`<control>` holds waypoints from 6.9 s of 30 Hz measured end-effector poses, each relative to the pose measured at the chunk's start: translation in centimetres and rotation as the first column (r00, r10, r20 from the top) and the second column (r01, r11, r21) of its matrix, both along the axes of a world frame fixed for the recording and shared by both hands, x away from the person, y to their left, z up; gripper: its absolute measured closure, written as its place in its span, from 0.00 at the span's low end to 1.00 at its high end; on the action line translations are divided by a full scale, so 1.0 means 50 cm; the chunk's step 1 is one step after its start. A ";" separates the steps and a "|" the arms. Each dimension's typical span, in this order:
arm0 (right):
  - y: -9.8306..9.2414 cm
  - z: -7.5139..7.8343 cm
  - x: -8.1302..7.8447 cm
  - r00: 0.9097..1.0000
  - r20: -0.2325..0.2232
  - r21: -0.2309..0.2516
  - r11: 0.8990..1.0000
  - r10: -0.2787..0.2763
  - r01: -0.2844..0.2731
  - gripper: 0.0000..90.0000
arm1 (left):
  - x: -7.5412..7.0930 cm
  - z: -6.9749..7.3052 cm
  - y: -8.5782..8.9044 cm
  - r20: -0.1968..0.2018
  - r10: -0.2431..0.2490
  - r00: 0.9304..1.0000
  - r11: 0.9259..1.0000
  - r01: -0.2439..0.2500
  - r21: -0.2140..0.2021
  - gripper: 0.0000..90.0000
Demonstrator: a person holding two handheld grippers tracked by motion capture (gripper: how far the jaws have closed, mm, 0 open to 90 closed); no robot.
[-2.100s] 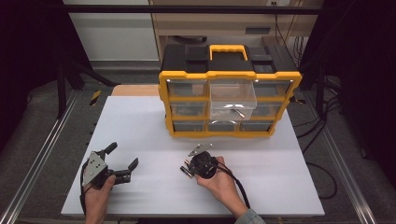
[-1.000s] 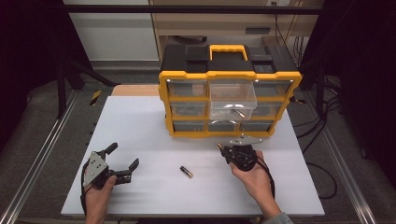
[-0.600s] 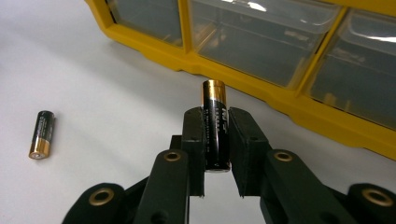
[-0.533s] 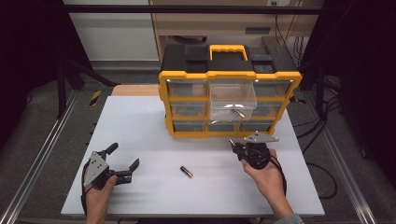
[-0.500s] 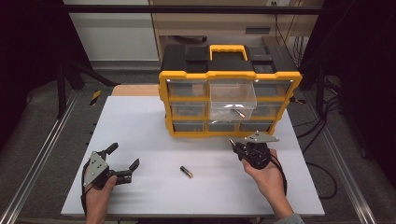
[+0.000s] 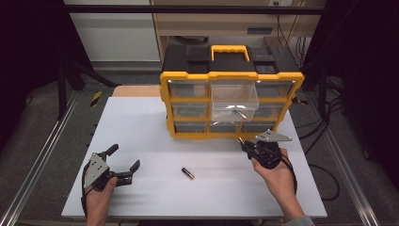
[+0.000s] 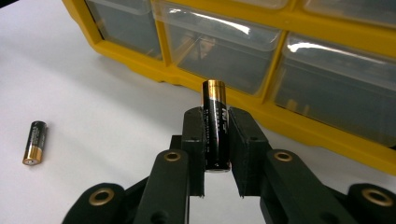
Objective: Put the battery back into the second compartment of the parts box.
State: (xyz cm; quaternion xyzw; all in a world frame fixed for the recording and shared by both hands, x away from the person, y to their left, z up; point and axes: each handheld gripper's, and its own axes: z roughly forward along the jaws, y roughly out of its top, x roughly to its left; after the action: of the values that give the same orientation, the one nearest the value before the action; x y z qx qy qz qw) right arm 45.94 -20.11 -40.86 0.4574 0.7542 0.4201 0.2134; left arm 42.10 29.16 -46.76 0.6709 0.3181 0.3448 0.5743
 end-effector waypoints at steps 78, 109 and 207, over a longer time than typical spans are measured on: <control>-0.110 0.178 -0.032 0.985 0.166 0.049 0.998 -0.042 0.034 0.86 | -0.001 0.001 0.002 0.003 0.004 1.000 1.000 -0.004 -0.004 0.01; -0.102 0.298 -0.047 0.965 0.261 0.075 0.997 0.004 -0.025 0.86 | -0.001 0.002 0.003 0.003 0.005 1.000 1.000 -0.005 -0.005 0.01; 0.001 0.325 -0.034 0.951 0.304 0.019 0.998 0.050 -0.059 0.08 | -0.001 0.002 0.004 0.004 0.005 1.000 1.000 -0.005 -0.003 0.01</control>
State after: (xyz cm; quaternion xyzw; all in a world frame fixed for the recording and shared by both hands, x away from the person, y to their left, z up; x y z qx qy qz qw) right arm 44.25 -20.05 -24.61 0.3695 0.7189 0.5015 0.3086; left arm 42.05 29.34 -46.65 0.6684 0.3190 0.3472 0.5753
